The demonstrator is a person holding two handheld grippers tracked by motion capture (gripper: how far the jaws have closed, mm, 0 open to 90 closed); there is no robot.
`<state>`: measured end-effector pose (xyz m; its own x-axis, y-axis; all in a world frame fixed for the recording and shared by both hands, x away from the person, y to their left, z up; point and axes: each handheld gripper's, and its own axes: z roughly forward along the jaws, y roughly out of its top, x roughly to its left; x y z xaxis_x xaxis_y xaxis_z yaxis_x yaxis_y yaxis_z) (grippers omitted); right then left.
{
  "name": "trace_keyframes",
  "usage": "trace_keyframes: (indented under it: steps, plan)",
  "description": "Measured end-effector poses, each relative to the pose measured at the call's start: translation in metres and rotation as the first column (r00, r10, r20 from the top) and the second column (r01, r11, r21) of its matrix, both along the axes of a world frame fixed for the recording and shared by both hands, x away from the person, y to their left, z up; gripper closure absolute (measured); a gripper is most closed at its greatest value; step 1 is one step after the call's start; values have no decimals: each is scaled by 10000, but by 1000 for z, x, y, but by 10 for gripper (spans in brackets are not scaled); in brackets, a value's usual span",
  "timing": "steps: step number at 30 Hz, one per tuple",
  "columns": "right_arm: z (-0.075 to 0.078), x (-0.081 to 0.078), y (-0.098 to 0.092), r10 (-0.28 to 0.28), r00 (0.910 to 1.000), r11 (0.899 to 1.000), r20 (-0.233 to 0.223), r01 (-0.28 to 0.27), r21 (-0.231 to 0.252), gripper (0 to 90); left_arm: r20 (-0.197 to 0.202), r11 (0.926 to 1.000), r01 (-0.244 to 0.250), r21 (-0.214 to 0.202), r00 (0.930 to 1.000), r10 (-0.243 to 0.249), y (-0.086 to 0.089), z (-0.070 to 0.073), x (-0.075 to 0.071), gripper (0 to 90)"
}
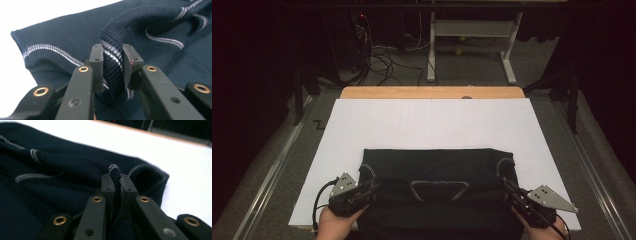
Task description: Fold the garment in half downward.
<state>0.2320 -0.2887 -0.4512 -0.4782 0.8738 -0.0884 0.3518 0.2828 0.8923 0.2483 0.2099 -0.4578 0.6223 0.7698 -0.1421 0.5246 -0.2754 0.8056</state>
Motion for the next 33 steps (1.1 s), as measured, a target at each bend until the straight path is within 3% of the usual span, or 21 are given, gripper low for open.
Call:
trace_keyframes:
  steps: [4, 10, 15, 19, 20, 22, 25, 28, 30, 31, 33]
  plan:
    - [-6, 5, 0, -15, 9994, 9999, -350, 11, -122, 842, -686, 9998, -202, -31, 9974, 199, 1, -10, 9, 683]
    - [-13, 16, 3, -138, 9967, 9996, -806, 117, -265, 838, -1003, 9992, -361, 156, 9943, 375, -1, -16, 22, 662]
    - [-17, 28, 6, -263, 9925, 9987, -1194, 210, -454, 824, -1148, 9986, -504, 156, 9920, 519, -1, -18, 28, 594]
    - [-17, 30, 5, -264, 9918, 9992, -1254, 227, -315, 768, -1097, 9985, -539, -78, 9926, 528, 3, -16, 28, 525]
    - [-16, 30, 5, -237, 9915, 9996, -1277, 215, -179, 742, -1030, 9979, -628, -170, 9928, 608, 5, -14, 28, 525]
    - [-13, 29, 3, -268, 9931, 9996, -1144, 275, 48, 641, -974, 9966, -749, -333, 9927, 713, 8, -12, 28, 431]
    - [-9, 29, 0, -414, 9938, 9988, -1027, 439, 229, 578, -822, 9955, -786, -536, 9939, 740, 12, -8, 28, 390]
    - [-5, 30, -4, -532, 9945, 9979, -899, 562, 316, 516, -606, 9916, -1015, -801, 9935, 968, 21, -1, 30, 369]
    - [2, 39, -11, -921, 9927, 9942, -775, 960, 477, 464, -528, 9860, -1279, -1072, 9910, 1229, 31, 6, 35, 324]
    - [2, 39, -11, -921, 9927, 9942, -775, 960, 477, 464, -528, 9860, -1279, -1072, 9910, 1229, 31, 6, 35, 324]
    - [6, 47, -17, -1104, 9906, 9915, -813, 1155, 607, 464, -227, 9845, -1630, -645, 9865, 1619, 35, 10, 42, 324]
